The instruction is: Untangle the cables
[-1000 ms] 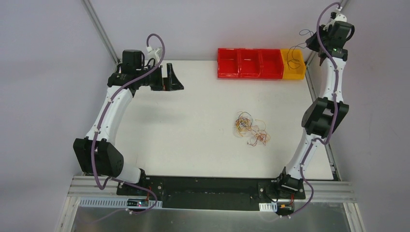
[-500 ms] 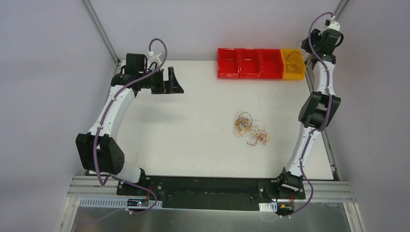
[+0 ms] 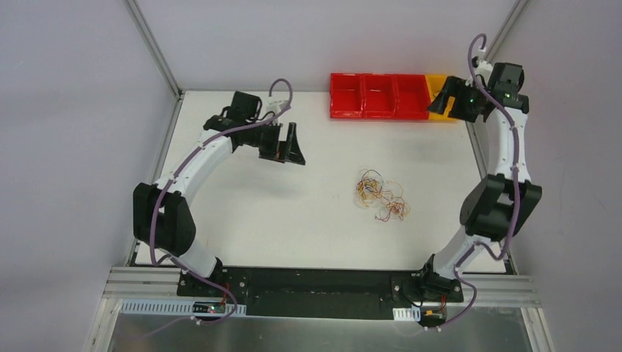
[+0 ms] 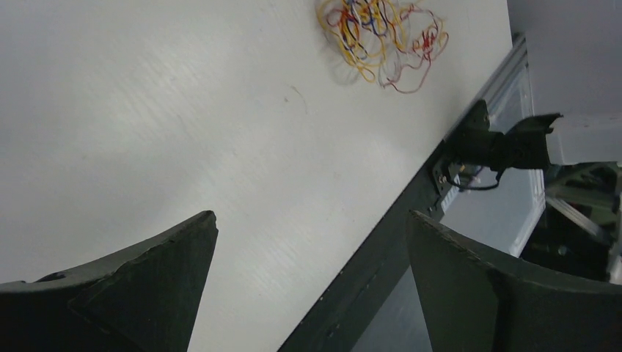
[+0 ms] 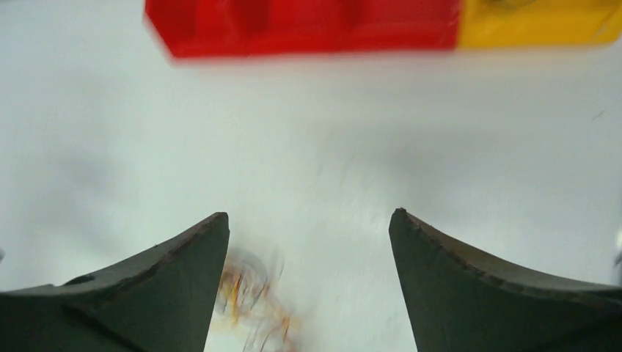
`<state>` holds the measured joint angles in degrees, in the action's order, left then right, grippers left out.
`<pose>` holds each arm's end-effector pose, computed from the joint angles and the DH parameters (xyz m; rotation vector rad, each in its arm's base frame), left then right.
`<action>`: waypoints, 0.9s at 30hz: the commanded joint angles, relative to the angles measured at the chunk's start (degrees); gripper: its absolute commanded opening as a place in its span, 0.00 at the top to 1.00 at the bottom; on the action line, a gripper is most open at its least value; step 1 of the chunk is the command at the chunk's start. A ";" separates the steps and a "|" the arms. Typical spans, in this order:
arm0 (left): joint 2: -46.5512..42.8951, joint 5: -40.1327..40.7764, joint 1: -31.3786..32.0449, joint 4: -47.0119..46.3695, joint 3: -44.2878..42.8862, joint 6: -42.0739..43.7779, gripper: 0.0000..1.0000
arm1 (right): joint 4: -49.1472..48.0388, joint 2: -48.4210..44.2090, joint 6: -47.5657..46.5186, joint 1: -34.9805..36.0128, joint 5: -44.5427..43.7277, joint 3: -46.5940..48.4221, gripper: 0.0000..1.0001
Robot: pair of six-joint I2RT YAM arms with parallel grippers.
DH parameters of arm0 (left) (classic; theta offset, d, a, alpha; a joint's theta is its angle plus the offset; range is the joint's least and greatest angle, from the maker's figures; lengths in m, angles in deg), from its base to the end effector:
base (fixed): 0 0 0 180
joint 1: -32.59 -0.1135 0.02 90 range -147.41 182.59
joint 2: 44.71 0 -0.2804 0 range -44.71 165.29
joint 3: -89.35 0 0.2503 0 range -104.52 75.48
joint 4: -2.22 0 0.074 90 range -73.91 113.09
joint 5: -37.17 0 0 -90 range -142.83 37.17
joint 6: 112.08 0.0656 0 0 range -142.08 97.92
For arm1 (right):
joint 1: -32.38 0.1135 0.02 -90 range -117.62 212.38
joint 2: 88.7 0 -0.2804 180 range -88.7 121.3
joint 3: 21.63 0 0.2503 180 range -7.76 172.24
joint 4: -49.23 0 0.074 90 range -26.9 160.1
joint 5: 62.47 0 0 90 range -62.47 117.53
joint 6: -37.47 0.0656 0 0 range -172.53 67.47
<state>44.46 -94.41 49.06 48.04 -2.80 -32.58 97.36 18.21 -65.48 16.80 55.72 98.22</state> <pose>0.3292 -0.1427 0.3232 0.4979 2.2655 -1.0778 0.4449 -0.0919 0.3619 -0.2246 2.1009 0.2422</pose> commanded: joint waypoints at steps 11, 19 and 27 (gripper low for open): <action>-0.10 -6.69 3.22 -5.21 4.68 -5.24 0.01 | 22.62 -14.96 -16.40 23.28 -6.88 -33.77 0.13; -2.38 -6.38 3.22 -7.89 10.49 -7.22 0.02 | 14.68 -6.57 -11.94 31.36 -8.10 -33.13 0.40; -2.50 -9.05 3.14 -12.82 14.35 -10.54 0.12 | 14.91 -6.13 -8.59 39.07 4.54 -26.41 1.00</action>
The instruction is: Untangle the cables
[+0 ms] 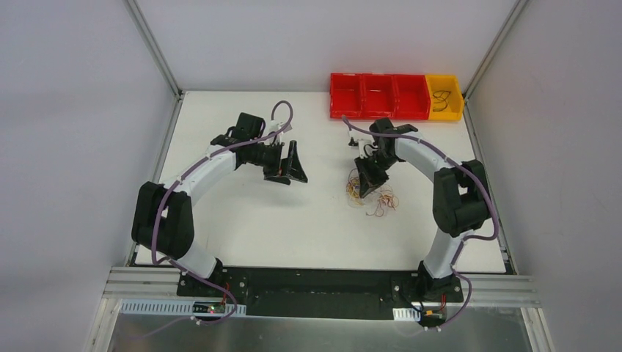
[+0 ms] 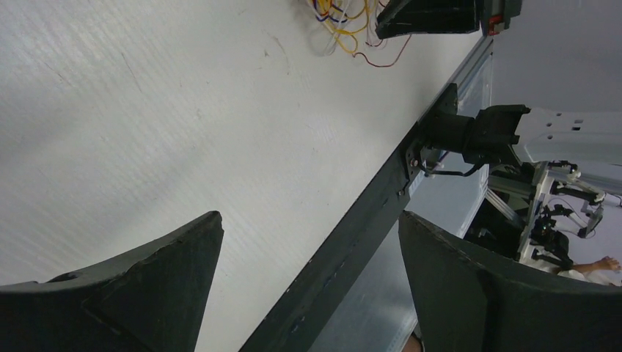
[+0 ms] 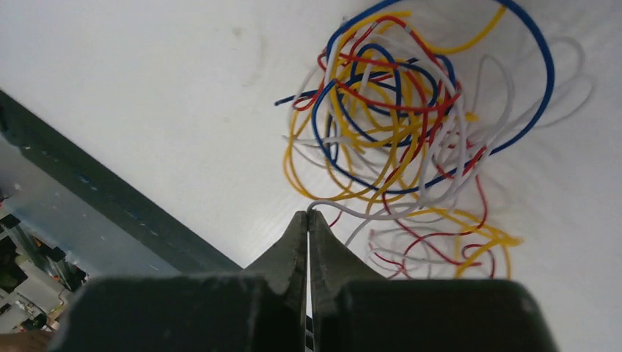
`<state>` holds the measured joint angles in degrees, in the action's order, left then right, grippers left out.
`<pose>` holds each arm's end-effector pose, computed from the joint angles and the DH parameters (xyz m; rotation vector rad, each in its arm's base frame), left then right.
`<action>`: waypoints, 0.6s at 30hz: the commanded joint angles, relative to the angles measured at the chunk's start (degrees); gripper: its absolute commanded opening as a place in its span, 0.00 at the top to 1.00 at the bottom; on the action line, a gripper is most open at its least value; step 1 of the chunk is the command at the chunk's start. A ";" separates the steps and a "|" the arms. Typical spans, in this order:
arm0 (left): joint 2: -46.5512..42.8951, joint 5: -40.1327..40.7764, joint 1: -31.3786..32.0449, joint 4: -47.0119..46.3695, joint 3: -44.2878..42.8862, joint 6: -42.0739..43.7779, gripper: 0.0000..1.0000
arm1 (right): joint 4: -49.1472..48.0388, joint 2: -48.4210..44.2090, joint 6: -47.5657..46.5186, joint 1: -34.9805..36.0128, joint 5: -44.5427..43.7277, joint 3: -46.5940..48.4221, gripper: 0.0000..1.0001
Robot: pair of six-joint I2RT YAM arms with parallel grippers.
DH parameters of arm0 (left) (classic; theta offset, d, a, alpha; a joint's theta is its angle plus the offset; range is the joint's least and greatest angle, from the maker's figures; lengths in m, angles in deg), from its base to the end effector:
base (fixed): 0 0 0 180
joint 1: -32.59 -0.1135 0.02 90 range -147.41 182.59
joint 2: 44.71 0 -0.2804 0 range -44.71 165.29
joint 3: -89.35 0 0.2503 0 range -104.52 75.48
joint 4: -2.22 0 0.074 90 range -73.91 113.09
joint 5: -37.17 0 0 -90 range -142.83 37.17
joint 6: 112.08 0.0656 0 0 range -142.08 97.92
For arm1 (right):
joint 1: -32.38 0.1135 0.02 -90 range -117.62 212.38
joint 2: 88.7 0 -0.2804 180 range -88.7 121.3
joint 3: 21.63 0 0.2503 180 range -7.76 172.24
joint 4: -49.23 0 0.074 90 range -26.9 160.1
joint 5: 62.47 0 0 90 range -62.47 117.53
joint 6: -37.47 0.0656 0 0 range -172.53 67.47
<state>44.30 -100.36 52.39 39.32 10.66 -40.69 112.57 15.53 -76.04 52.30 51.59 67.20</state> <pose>0.3049 -0.1612 0.2619 0.4360 2.3918 -1.3036 0.3260 0.1466 0.1875 -1.1191 2.6470 0.6031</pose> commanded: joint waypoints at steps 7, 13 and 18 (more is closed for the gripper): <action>-2.13 -4.96 -0.11 -11.78 2.52 -7.01 0.12 | -7.92 -13.45 9.41 9.42 18.41 3.71 1.00; -1.24 -4.15 0.43 -18.40 3.24 -10.47 0.07 | -14.25 -18.79 15.52 9.50 21.28 4.15 1.00; 0.62 -6.10 1.86 -22.15 2.08 -11.26 0.12 | -18.54 -19.60 20.89 9.78 23.50 5.00 1.00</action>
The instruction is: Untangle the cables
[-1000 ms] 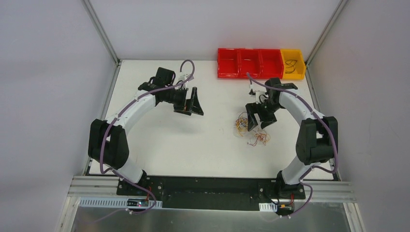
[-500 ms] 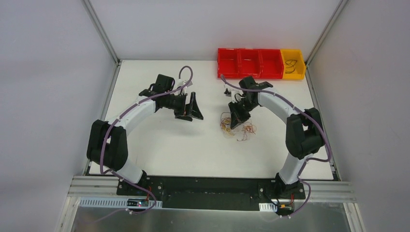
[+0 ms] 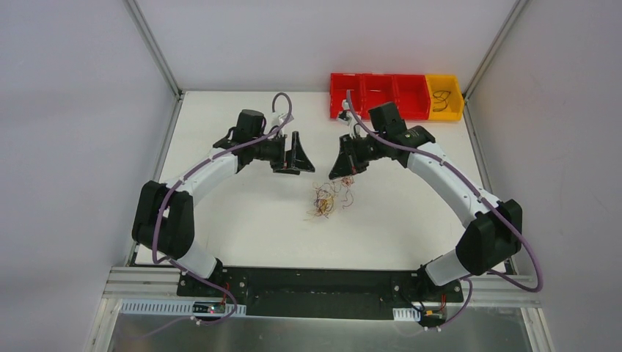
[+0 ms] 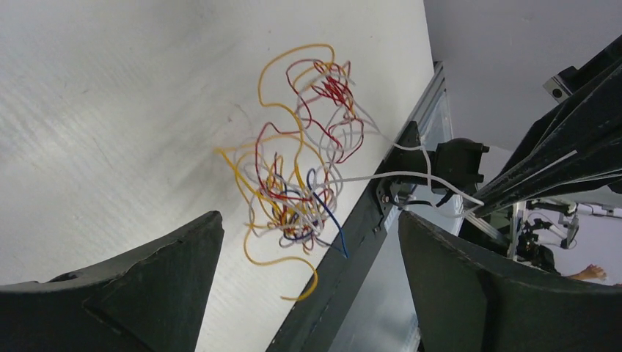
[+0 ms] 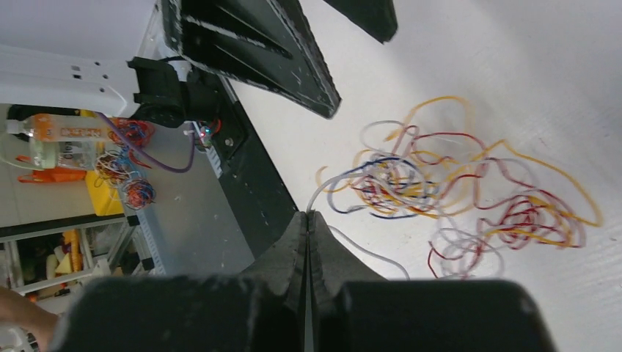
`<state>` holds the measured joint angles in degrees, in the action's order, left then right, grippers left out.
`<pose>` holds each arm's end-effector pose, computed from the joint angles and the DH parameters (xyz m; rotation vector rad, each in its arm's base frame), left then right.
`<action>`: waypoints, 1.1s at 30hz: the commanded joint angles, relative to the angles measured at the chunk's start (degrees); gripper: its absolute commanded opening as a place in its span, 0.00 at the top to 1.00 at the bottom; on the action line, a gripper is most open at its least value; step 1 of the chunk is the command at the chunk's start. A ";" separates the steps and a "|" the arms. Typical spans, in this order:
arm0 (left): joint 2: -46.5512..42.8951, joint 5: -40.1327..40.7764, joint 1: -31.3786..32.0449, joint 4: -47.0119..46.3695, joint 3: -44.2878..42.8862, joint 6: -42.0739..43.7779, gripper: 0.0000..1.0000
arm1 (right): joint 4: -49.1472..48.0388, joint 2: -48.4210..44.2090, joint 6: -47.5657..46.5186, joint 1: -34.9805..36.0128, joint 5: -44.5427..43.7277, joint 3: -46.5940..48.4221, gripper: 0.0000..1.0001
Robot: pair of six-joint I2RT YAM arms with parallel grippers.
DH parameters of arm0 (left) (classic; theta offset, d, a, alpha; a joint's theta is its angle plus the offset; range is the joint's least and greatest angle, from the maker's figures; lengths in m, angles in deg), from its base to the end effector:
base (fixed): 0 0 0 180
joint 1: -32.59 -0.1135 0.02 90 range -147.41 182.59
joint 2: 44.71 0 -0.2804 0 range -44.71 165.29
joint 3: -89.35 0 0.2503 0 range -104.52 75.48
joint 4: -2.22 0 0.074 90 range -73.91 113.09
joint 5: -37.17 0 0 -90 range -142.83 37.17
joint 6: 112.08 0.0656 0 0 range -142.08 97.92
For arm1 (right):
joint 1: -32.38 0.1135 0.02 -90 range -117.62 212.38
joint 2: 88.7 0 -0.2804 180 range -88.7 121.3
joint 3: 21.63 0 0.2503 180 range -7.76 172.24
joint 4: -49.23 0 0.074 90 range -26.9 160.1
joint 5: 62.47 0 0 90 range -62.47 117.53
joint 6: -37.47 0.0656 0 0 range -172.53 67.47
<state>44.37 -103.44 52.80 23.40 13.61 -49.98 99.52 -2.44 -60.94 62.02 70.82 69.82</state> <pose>0.3150 -0.1700 0.2706 0.3985 2.2330 -1.4223 0.2706 0.2057 0.3297 -1.1045 2.0481 1.0704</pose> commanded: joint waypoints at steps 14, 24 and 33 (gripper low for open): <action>-1.12 -7.98 4.56 -26.33 5.51 -1.83 0.16 | -12.23 0.38 17.24 0.66 14.97 4.51 1.00; -10.19 -4.63 5.28 -7.80 2.81 16.84 0.13 | -18.56 2.52 27.01 0.93 17.71 4.48 1.00; -17.41 1.88 8.49 -6.19 1.94 27.36 0.21 | -24.91 2.72 33.58 2.69 20.94 4.60 1.00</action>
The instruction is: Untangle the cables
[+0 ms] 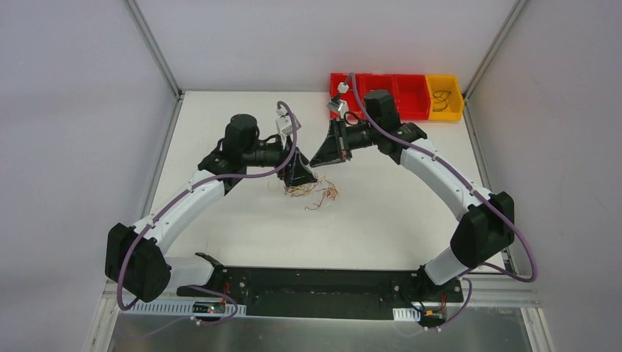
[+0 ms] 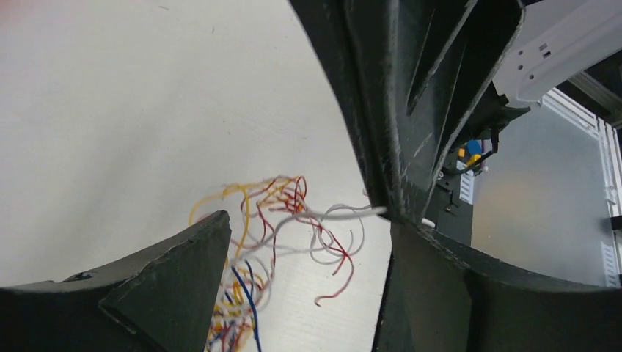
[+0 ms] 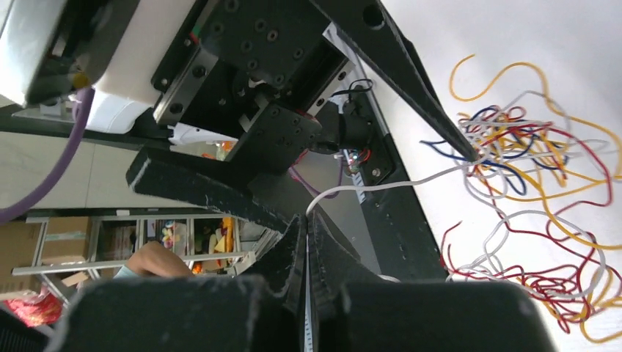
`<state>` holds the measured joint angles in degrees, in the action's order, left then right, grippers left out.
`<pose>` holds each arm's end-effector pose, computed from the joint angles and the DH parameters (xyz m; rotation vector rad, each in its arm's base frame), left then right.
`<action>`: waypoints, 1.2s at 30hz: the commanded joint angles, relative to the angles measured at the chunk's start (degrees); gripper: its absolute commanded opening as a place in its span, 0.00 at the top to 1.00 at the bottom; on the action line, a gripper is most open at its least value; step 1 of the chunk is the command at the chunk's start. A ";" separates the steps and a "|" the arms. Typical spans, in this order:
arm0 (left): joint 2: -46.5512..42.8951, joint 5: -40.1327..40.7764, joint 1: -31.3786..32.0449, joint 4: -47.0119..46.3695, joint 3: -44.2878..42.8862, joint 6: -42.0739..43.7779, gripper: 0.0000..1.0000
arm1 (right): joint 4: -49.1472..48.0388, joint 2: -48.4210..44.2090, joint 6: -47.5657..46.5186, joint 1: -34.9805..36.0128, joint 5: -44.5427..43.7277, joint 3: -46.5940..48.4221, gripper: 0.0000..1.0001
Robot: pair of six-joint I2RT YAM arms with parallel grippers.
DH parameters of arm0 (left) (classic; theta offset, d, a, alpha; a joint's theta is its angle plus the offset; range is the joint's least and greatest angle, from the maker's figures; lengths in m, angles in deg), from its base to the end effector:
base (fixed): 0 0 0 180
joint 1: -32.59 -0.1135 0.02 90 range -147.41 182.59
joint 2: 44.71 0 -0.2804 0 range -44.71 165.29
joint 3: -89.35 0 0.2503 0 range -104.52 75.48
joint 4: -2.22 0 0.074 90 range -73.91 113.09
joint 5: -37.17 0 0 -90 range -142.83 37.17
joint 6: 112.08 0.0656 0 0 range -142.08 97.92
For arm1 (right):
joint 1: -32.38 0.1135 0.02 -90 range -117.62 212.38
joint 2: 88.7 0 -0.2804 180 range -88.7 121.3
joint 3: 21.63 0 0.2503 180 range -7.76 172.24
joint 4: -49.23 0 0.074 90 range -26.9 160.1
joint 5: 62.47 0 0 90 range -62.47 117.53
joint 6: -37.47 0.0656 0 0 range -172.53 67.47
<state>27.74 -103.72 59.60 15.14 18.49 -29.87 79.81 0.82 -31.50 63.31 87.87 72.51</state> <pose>0.2418 -0.1804 0.3450 0.9462 1.6501 -1.2236 0.2820 0.2354 0.3674 -0.9066 1.9506 1.6102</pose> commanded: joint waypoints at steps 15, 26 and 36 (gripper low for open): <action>-4.98 6.43 3.85 5.64 -4.09 12.70 0.97 | -4.36 -1.93 4.12 1.68 8.14 3.47 1.00; -0.32 15.21 1.65 6.49 -11.05 -15.43 1.00 | 8.87 -1.82 -6.67 -8.85 -12.84 9.32 0.16; 5.02 28.83 -1.78 12.94 -15.42 -42.24 1.00 | 1.76 -0.21 -5.38 1.58 -31.13 4.56 0.08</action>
<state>32.89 -82.26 57.76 25.57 5.85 -58.92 84.75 -0.65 -35.76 58.86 68.24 73.98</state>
